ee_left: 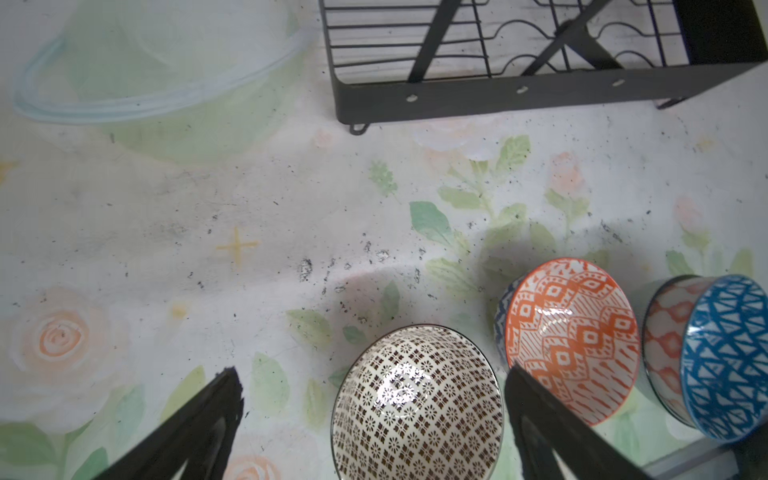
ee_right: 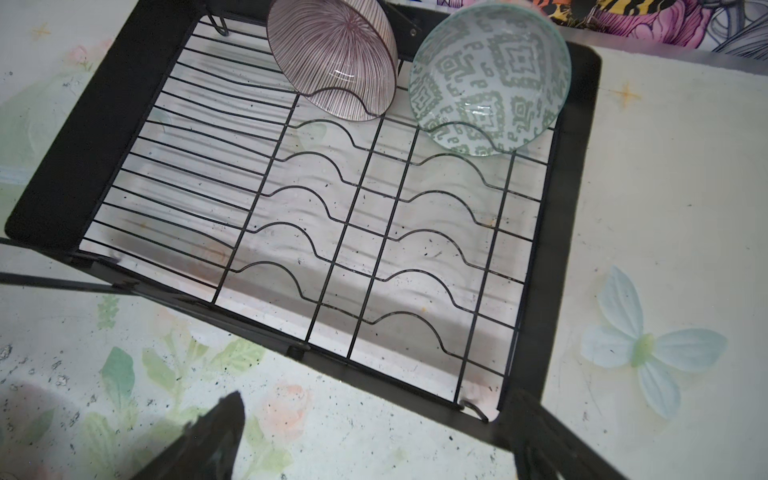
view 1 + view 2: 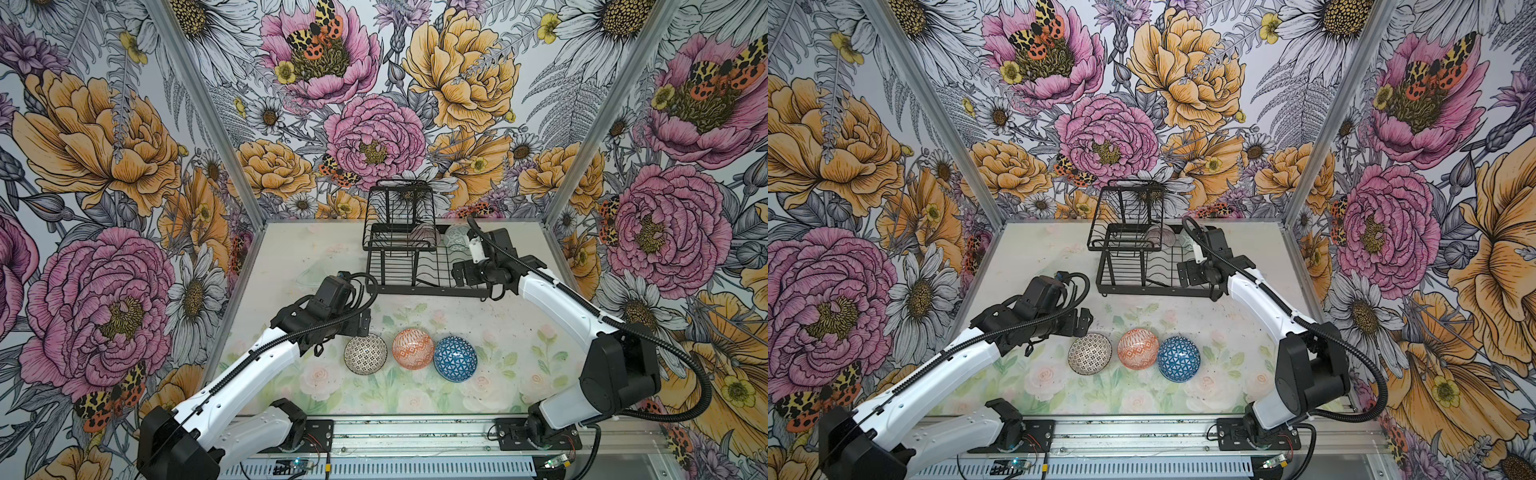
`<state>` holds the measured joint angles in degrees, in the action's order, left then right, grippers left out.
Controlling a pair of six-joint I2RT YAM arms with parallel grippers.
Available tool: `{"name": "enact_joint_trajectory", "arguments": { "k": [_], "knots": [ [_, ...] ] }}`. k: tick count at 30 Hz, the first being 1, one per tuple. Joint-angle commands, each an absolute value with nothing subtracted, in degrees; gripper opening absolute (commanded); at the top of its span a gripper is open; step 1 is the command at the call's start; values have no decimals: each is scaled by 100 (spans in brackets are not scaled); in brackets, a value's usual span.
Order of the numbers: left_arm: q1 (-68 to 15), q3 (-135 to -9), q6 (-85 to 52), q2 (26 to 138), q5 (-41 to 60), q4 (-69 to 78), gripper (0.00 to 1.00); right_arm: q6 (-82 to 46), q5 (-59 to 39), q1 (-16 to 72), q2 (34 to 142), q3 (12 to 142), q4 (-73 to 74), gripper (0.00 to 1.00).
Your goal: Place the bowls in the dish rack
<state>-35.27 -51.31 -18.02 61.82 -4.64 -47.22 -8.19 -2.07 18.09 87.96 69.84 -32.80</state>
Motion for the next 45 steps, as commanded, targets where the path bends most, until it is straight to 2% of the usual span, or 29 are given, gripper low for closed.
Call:
{"name": "enact_joint_trajectory", "arguments": {
  "k": [1, 15, 20, 27, 31, 45],
  "knots": [
    [-3781, -5368, -1632, 6409, -345, -4676, 99, -973, -292, 1854, 8963, 7246, -3270, 99],
    [-5439, -6067, -1535, 8133, 593, -3538, 97, -967, -246, 1865, 8882, 7206, -3261, 99],
    [-5624, -6193, -1652, 8507, 1012, -3052, 84, -958, -211, 1856, 8816, 7130, -3261, 99],
    [-5712, -6391, -1930, 8999, 1301, -2705, 52, -967, -197, 1860, 8755, 7069, -3252, 99],
    [-5765, -6519, -2045, 9201, 1339, -2652, 41, -967, -176, 1847, 8736, 7023, -3248, 100],
    [-5941, -6755, -2325, 9747, 1382, -2582, 23, -958, -204, 1786, 8675, 6892, -3186, 99]
  ]
}}
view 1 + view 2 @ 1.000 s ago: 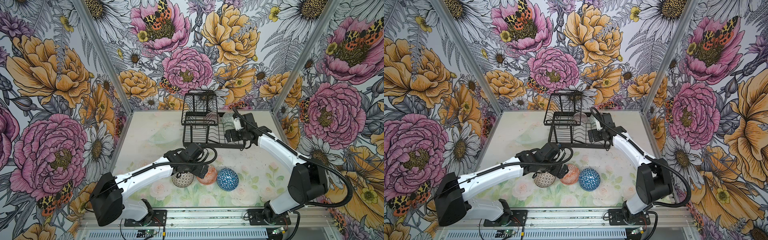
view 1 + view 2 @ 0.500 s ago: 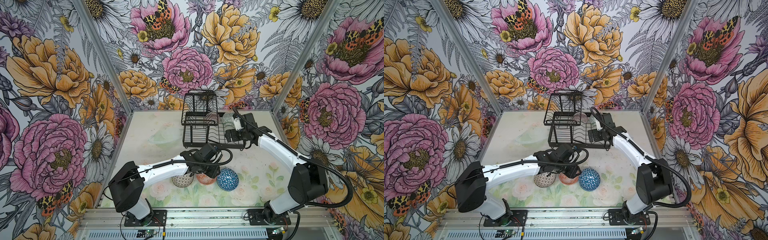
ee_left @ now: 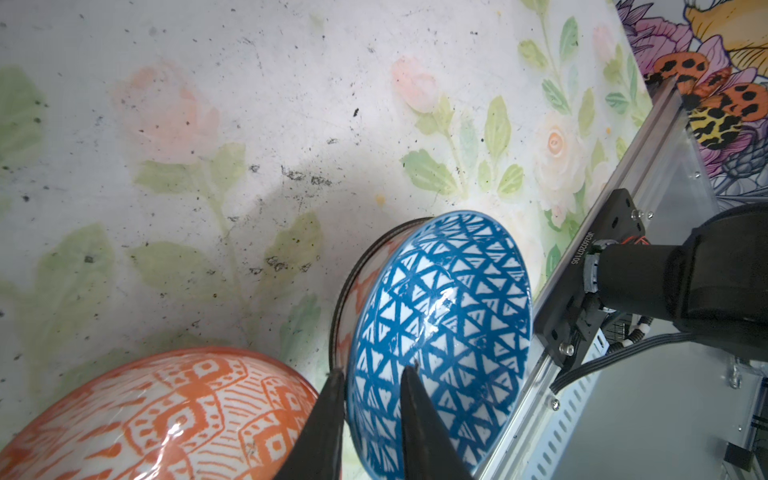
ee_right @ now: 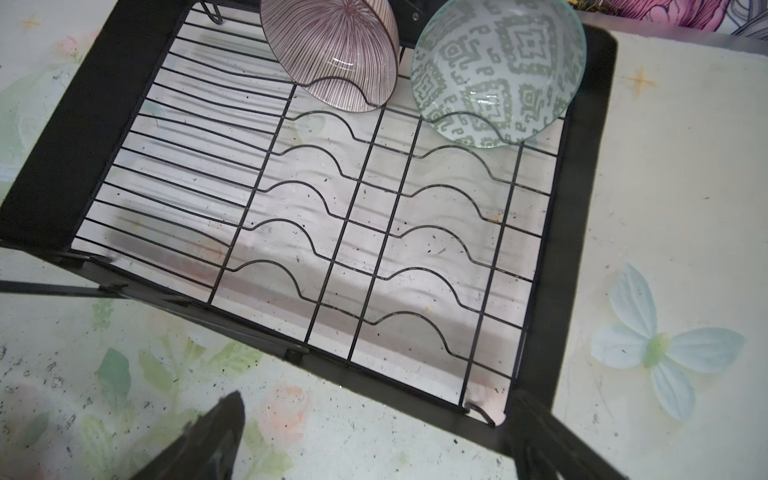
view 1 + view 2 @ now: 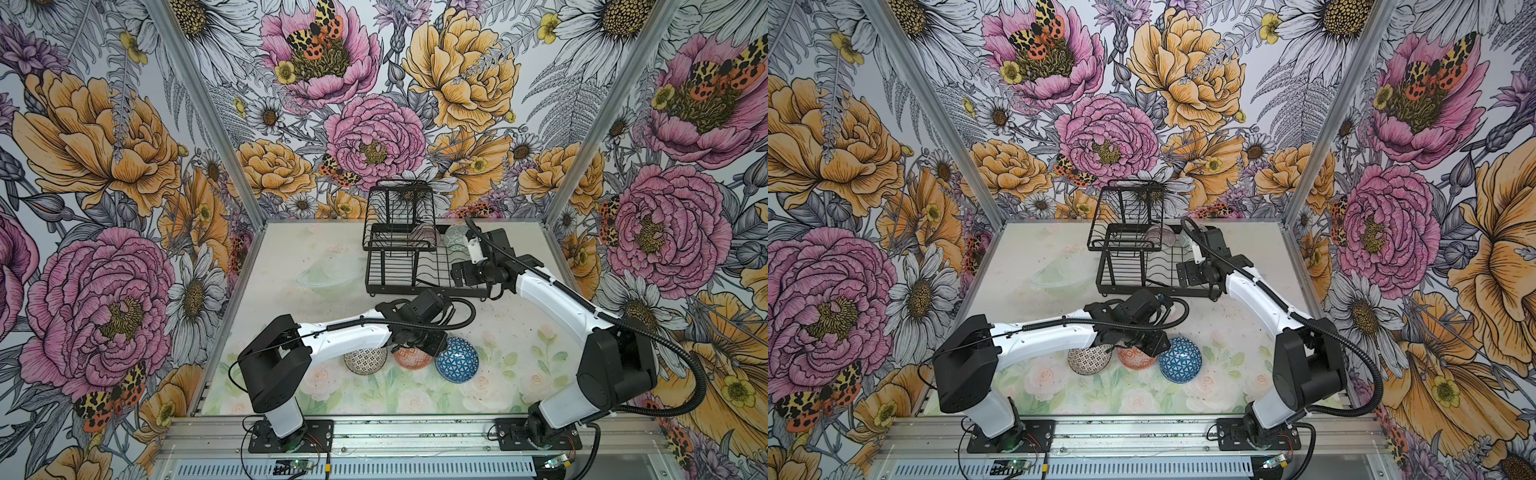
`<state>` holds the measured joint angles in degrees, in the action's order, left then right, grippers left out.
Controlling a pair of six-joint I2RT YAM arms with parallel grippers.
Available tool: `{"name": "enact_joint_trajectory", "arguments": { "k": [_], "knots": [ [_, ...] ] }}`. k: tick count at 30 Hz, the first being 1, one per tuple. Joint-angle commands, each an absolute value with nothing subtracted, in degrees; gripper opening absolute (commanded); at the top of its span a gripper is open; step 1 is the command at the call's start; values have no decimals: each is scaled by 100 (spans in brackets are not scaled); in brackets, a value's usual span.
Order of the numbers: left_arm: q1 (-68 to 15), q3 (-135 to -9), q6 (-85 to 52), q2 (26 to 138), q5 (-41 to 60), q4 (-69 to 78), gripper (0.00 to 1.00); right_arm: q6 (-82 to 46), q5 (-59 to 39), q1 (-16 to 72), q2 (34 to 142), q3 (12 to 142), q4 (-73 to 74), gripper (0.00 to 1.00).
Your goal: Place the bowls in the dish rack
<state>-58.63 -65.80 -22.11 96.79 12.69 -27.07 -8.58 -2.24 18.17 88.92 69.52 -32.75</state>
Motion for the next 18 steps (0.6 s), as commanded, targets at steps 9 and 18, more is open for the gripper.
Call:
{"name": "enact_joint_trajectory", "arguments": {
  "k": [9, 18],
  "knots": [
    [-5950, -6818, -2360, 9826, 1295, -2668, 13, -949, -240, 1748, 8613, 6804, -3146, 100],
    [-5951, -6960, -2227, 9731, 943, -2970, 6, -940, -266, 1723, 8543, 6715, -3103, 99]
  ]
}}
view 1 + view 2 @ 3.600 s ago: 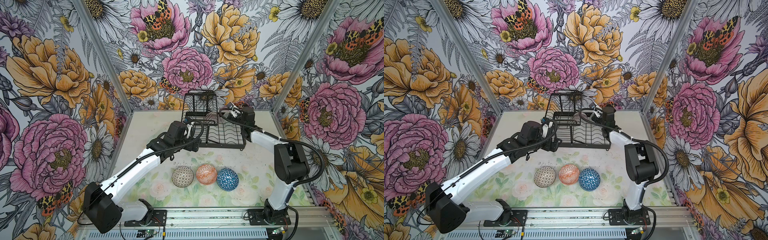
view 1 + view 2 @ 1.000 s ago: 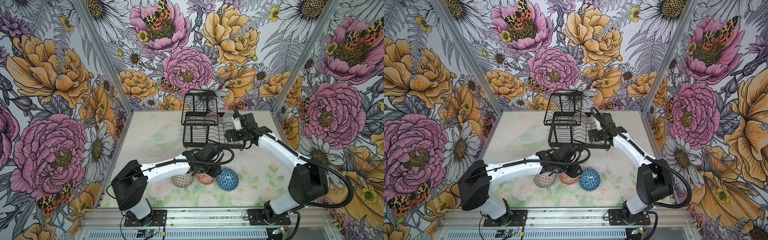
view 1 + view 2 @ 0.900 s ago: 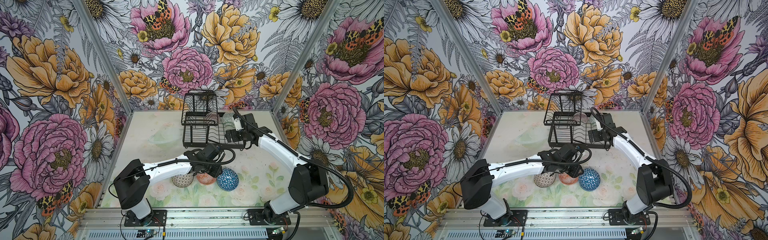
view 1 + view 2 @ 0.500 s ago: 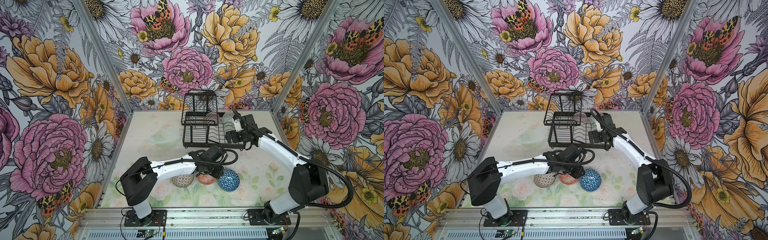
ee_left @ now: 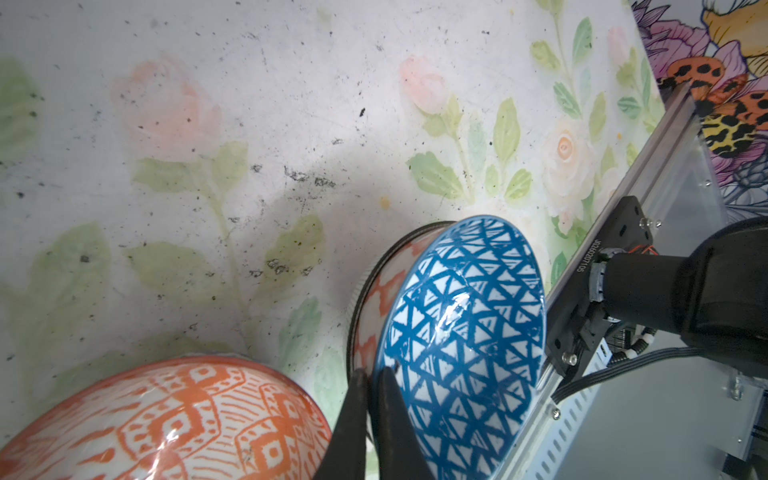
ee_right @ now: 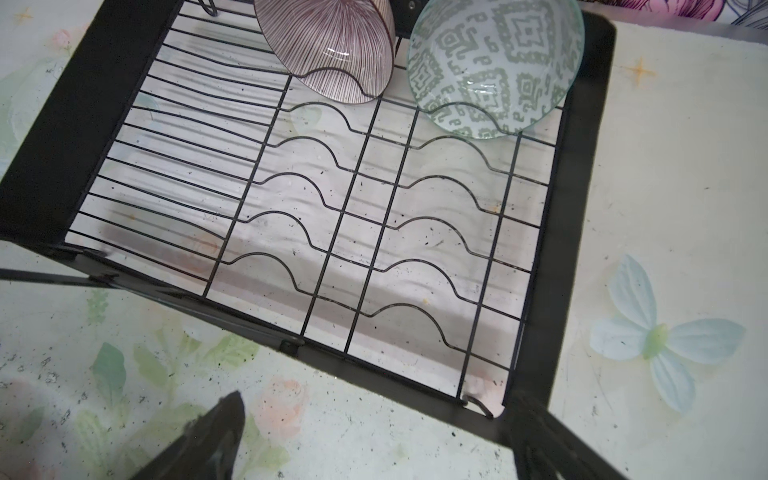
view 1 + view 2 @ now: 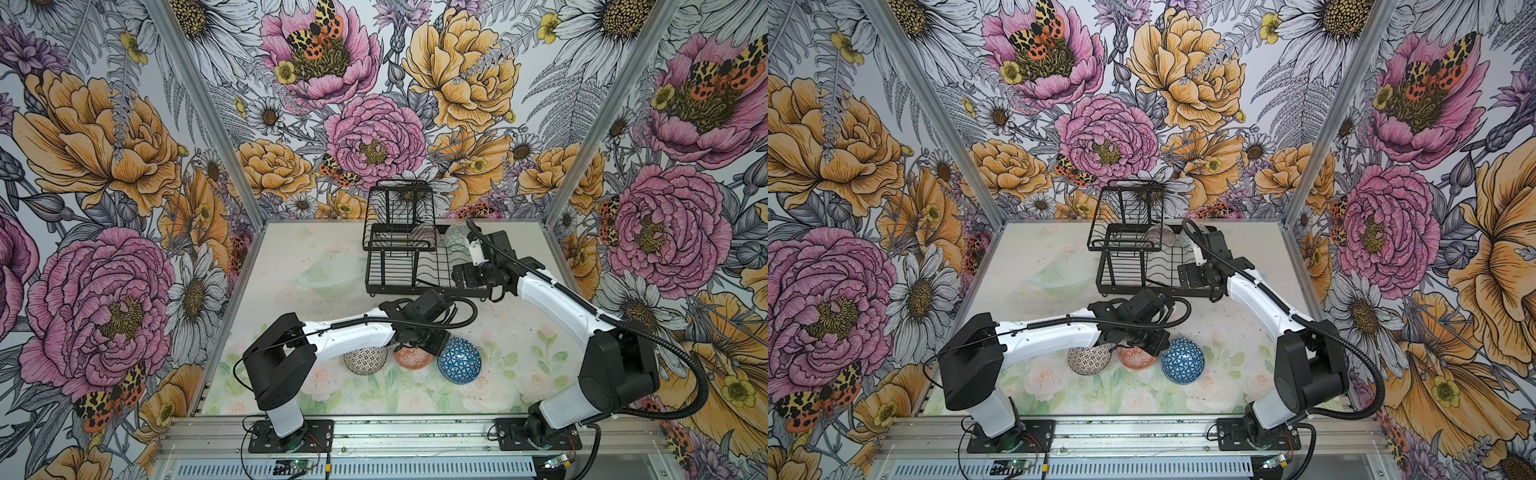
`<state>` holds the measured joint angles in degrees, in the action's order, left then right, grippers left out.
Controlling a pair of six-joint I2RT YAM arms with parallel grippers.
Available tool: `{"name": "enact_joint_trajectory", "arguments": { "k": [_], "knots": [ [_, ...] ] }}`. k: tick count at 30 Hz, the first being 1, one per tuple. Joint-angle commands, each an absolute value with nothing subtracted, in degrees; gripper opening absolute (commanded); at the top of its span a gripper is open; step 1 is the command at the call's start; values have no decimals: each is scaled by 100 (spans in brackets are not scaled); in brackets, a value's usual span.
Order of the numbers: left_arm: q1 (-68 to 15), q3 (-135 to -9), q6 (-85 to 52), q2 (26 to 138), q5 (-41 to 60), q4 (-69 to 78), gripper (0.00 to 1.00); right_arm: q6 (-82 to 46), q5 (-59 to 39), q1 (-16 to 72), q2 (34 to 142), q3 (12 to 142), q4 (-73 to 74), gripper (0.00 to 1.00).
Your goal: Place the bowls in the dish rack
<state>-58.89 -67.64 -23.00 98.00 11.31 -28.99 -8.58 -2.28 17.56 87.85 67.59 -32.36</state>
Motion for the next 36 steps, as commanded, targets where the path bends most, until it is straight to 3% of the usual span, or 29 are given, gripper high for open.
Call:
{"name": "enact_joint_trajectory", "arguments": {
  "k": [1, 20, 36],
  "knots": [
    [-5950, -6993, -2197, 9701, 871, -3051, 5, -940, -264, 1717, 8528, 6707, -3103, 99],
    [-6019, -7395, -1950, 9630, 182, -3565, 1, -940, -342, 1688, 8473, 6636, -3027, 99],
    [-6021, -7487, -1912, 9764, 213, -3633, 12, -932, -361, 1661, 8402, 6567, -3006, 100]
  ]
}}
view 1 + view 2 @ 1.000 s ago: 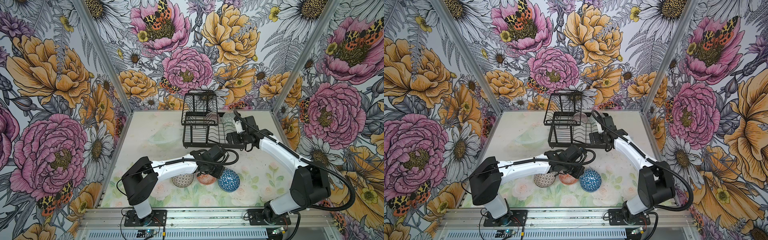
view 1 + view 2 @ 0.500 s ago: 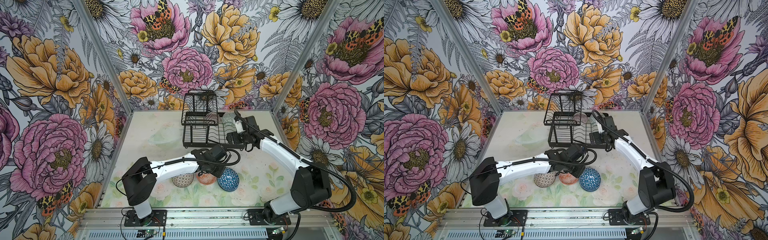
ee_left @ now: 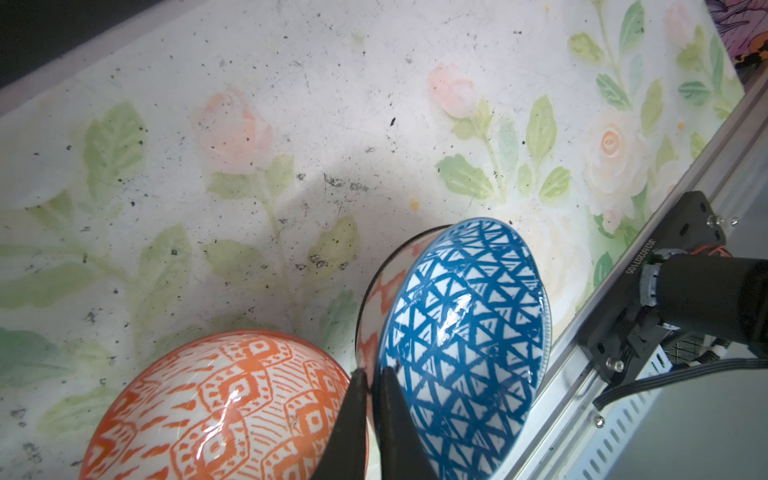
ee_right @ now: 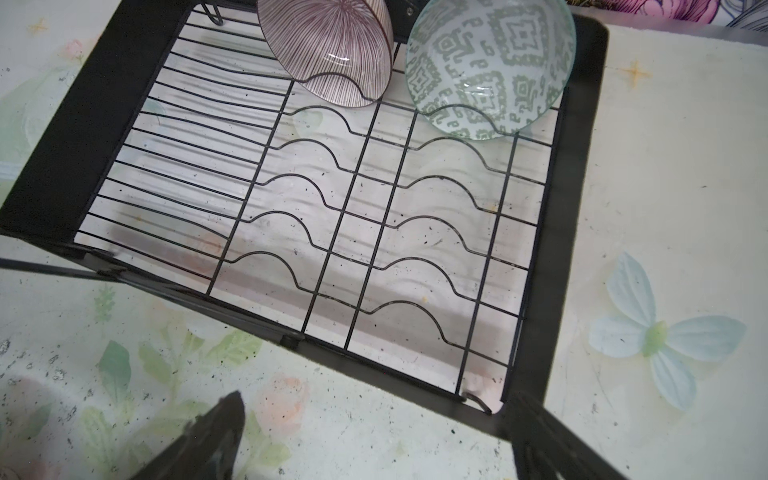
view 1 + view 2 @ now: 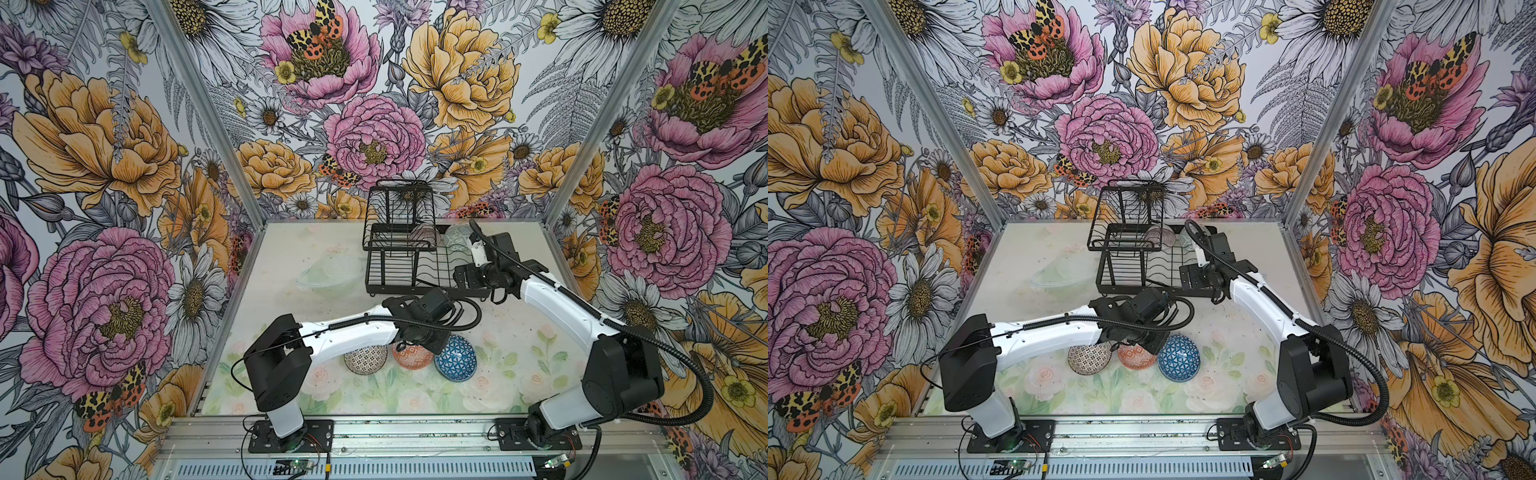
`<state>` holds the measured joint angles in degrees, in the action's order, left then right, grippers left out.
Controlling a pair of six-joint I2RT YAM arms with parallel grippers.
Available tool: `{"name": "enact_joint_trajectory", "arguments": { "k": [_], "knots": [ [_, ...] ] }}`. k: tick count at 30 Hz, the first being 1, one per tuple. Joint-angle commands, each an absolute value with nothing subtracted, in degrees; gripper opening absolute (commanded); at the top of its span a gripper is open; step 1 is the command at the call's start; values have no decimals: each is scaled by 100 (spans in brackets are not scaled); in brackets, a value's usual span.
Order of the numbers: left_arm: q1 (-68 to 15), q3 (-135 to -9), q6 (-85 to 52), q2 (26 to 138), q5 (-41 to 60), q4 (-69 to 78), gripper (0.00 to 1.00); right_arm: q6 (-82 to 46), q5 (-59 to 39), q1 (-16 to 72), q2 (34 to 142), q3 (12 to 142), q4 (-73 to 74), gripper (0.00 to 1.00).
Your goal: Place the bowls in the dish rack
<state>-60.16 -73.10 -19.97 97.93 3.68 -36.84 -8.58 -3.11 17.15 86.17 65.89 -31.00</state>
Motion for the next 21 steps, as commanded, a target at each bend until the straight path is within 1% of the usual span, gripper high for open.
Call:
{"name": "enact_joint_trajectory", "arguments": {
  "k": [1, 4, 9, 11, 14, 21],
  "knots": [
    [-6021, -7474, -1916, 9765, 211, -3630, 13, -932, -377, 1661, 8403, 6565, -3006, 99],
    [-6029, -7476, -1933, 9790, 220, -3630, 17, -934, -373, 1666, 8404, 6548, -2997, 100],
    [-6053, -7454, -1961, 9868, 313, -3625, 33, -932, -377, 1655, 8385, 6530, -2988, 100],
    [-6075, -7468, -1962, 9901, 334, -3630, 37, -932, -378, 1649, 8376, 6515, -2982, 99],
    [-6106, -7510, -1965, 9969, 379, -3622, 39, -932, -379, 1648, 8367, 6504, -2980, 100],
    [-6227, -7648, -1980, 10166, 453, -3625, 38, -937, -389, 1639, 8359, 6460, -2960, 99]
  ]
}}
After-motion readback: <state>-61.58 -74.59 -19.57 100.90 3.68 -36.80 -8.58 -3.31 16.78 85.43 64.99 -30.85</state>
